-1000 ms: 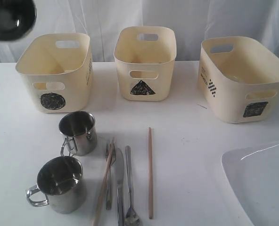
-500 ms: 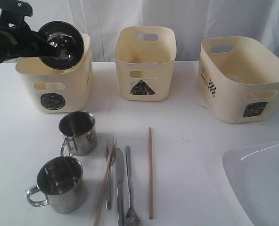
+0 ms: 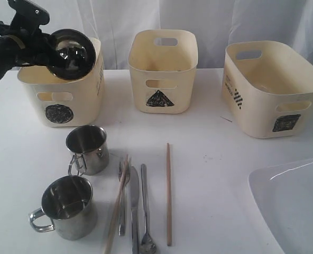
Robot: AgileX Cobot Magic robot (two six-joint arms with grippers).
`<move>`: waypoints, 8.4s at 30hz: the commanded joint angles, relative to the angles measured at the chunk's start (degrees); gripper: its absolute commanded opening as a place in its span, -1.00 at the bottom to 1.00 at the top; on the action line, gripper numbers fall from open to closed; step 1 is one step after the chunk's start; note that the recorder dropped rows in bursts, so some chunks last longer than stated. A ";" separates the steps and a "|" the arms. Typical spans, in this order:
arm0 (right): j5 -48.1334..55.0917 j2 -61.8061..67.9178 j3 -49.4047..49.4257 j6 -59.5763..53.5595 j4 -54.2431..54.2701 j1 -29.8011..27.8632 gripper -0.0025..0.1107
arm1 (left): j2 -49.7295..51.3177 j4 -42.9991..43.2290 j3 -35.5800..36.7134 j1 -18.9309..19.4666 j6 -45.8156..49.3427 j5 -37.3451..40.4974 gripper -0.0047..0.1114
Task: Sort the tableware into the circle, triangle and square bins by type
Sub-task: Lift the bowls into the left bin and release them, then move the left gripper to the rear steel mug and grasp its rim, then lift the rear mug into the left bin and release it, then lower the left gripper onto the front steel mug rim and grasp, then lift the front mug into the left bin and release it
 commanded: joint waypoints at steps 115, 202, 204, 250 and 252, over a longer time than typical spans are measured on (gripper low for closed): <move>0.03 -0.31 -0.03 0.21 0.00 -0.30 -0.96 | -3.08 -14.32 -0.54 0.67 2.15 0.89 -0.92; 0.03 -0.31 -0.03 0.21 0.00 -0.30 -0.96 | -14.37 -48.50 25.65 -4.58 39.47 64.92 -0.18; 0.03 -0.31 -0.03 0.21 0.00 -0.30 -0.96 | -14.26 -47.50 25.65 -4.58 39.47 64.05 -0.63; 0.03 -0.31 -0.03 0.21 0.00 -0.30 -0.96 | 2.93 -22.14 -0.44 -4.46 26.58 -12.46 0.00; 0.03 -0.31 -0.03 0.21 0.00 -0.30 -0.96 | 2.93 -22.14 -0.44 -4.46 25.62 -13.90 0.29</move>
